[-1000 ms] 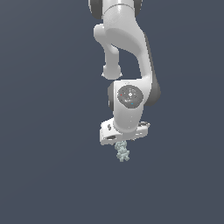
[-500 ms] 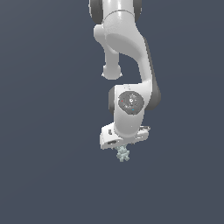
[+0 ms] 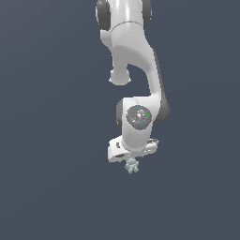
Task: Pick up the object and move it to a goal position.
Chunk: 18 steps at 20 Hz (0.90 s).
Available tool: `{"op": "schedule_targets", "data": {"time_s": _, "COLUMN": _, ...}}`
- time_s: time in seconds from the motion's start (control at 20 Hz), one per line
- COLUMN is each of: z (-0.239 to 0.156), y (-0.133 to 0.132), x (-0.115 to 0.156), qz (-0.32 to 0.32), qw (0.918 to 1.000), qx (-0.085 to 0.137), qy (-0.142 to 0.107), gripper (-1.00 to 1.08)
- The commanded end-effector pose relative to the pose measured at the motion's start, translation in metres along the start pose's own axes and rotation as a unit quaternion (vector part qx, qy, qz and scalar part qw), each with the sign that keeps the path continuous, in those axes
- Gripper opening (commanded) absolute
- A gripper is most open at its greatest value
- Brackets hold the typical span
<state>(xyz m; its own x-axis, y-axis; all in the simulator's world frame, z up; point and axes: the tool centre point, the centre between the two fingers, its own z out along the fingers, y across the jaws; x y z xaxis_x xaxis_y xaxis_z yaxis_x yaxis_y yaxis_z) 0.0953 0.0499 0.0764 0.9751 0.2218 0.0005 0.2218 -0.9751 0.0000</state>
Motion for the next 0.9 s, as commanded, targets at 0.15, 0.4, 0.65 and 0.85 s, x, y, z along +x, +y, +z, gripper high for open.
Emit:
{"op": "schedule_targets", "data": {"time_s": 0.15, "z": 0.0219, "y": 0.0, "x": -0.0005, "qz": 0.0, "qw": 1.0, "qx": 0.0, "qy": 0.0, "gripper": 1.0}}
{"op": "schedule_targets", "data": {"time_s": 0.4, "z": 0.0216, "y": 0.0002, "x": 0.0009, "qz": 0.0, "qw": 1.0, "qx": 0.0, "qy": 0.0, "gripper": 1.0}}
{"op": "schedule_targets", "data": {"time_s": 0.65, "z": 0.0216, "y": 0.0002, "x": 0.0009, "qz": 0.0, "qw": 1.0, "qx": 0.0, "qy": 0.0, "gripper": -1.0}}
{"op": "schedule_targets", "data": {"time_s": 0.85, "z": 0.0216, "y": 0.0002, "x": 0.0009, "qz": 0.0, "qw": 1.0, "qx": 0.0, "qy": 0.0, "gripper": -1.0}}
